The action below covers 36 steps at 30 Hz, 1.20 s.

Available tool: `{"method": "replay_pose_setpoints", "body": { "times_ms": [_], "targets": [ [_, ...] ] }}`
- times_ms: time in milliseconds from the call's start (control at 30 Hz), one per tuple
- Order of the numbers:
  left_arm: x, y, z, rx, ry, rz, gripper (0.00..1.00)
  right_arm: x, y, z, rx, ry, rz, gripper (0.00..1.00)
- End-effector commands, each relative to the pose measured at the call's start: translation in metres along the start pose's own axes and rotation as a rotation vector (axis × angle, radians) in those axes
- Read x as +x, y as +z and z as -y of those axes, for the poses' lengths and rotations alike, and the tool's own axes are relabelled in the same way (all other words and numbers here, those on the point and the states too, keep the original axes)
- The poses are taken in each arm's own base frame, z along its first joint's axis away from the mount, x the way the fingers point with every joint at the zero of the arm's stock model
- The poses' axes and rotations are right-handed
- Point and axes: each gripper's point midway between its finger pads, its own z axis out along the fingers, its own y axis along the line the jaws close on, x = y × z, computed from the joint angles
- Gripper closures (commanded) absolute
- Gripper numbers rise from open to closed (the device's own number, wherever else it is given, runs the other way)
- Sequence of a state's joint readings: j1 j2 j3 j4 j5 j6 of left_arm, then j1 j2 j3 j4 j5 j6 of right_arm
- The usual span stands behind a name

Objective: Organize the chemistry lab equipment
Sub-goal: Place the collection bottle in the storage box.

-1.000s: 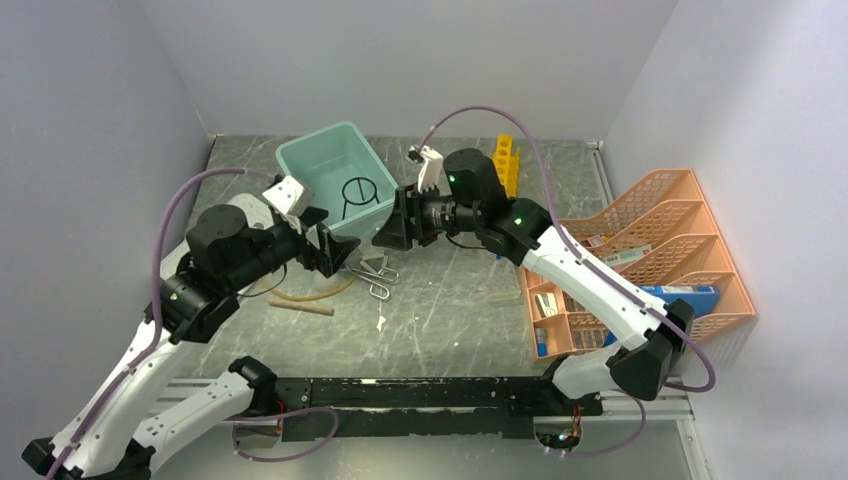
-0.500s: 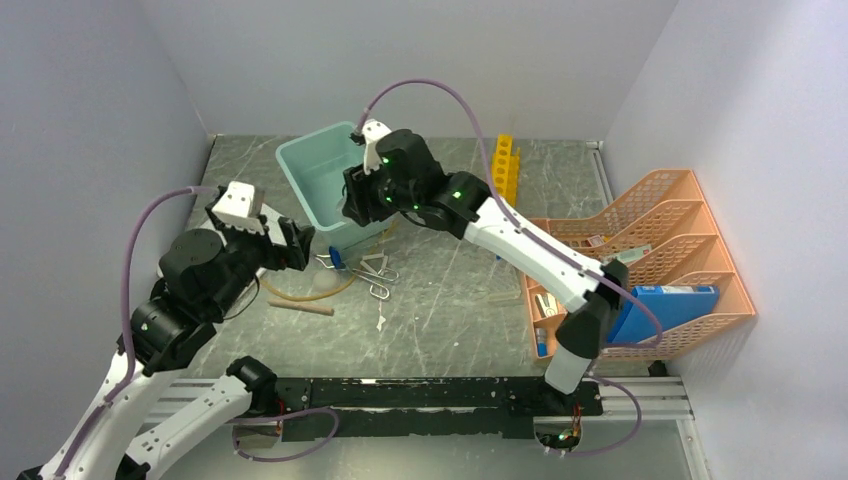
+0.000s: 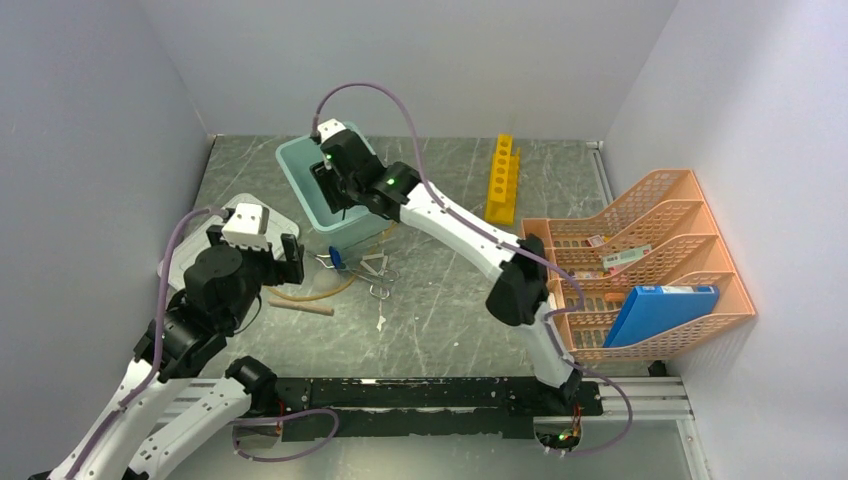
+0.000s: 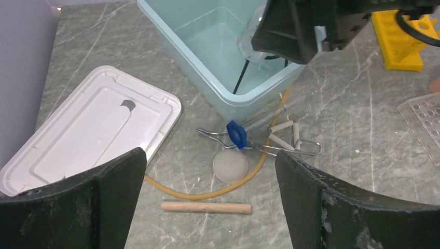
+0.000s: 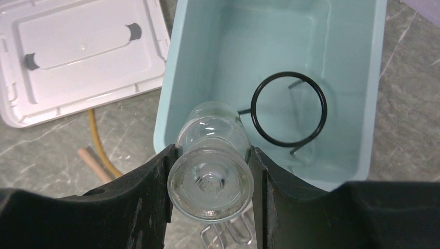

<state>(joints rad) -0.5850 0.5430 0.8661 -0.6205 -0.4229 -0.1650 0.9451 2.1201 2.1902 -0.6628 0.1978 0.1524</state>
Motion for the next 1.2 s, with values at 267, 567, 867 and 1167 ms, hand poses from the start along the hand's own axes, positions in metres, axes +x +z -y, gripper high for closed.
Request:
{"method": "replay_pose_setpoints", "body": {
  "times_ms": [267, 567, 867, 1167],
  "targets": [
    [0.007, -0.003, -0.019, -0.092, -0.022, 0.021, 0.02, 0.004, 0.049, -0.008, 0.021, -0.043, -0.005, 1.0],
    [0.008, -0.002, -0.017, -0.084, -0.019, 0.02, 0.02, 0.029, 0.082, -0.014, 0.003, -0.059, -0.052, 1.0],
    [0.008, -0.002, -0.018, -0.087, -0.02, 0.023, 0.02, 0.06, 0.107, -0.012, -0.01, -0.045, -0.116, 1.0],
    [0.007, -0.003, -0.018, -0.087, -0.019, 0.025, 0.02, 0.079, 0.118, -0.006, -0.028, -0.032, -0.171, 1.0]
  ]
}}
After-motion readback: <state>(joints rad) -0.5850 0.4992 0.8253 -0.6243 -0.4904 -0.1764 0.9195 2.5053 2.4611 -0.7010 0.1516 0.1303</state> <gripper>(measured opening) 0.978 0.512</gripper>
